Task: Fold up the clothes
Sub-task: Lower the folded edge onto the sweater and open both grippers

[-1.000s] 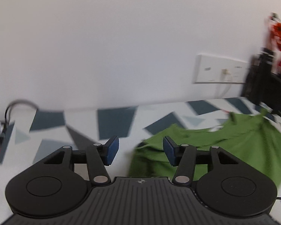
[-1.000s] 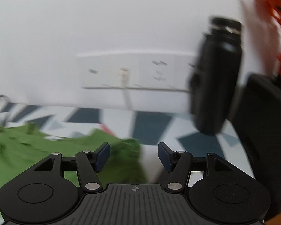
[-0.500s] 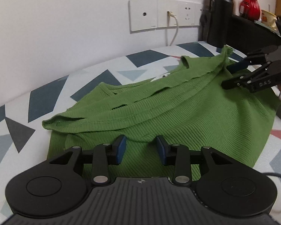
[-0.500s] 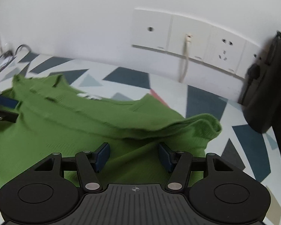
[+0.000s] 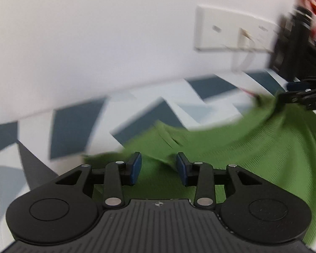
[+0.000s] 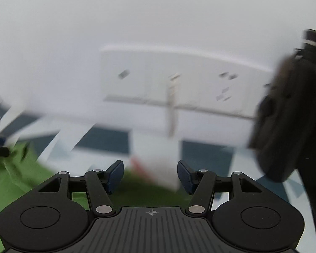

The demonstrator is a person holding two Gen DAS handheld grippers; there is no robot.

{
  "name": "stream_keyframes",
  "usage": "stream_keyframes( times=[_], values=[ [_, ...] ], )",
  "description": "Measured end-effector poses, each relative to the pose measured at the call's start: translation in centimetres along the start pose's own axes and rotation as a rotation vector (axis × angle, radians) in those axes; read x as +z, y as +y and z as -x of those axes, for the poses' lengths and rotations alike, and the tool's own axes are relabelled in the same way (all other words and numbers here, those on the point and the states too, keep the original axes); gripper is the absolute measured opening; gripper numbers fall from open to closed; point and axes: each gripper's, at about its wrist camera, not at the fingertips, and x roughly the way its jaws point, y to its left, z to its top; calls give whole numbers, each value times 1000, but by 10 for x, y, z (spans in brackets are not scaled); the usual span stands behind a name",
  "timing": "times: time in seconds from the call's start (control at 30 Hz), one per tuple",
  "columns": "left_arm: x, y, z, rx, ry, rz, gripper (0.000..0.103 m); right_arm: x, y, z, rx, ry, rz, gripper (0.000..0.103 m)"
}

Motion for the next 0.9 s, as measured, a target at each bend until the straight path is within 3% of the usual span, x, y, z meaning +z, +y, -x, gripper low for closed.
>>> stream_keyframes(
  times=[0.07,0.17,0.4,0.53,0.73,0.8,0.9],
  values=[
    [6,12,4,53,-67,48,38,2,-8,0,6,2,-36,54],
    [5,24,16,10,-81,70,39,-3,-9,5,24,15,2,60],
    [-5,10,21,-31,-28,-64,45,-11,14,0,54,50,105,62],
    [-2,10,18,-43,-32,-67,50,-14,27,-12,54,105,190,63],
    [-6,5,27,-71,-52,-120,55,-15,43,-7,90,90,288,72],
    [-7,4,29,-76,-58,-138,59,-15,46,-1,108,88,331,82],
    [-11,3,28,-93,-52,-141,59,-18,49,-9,74,127,384,83]
  ],
)
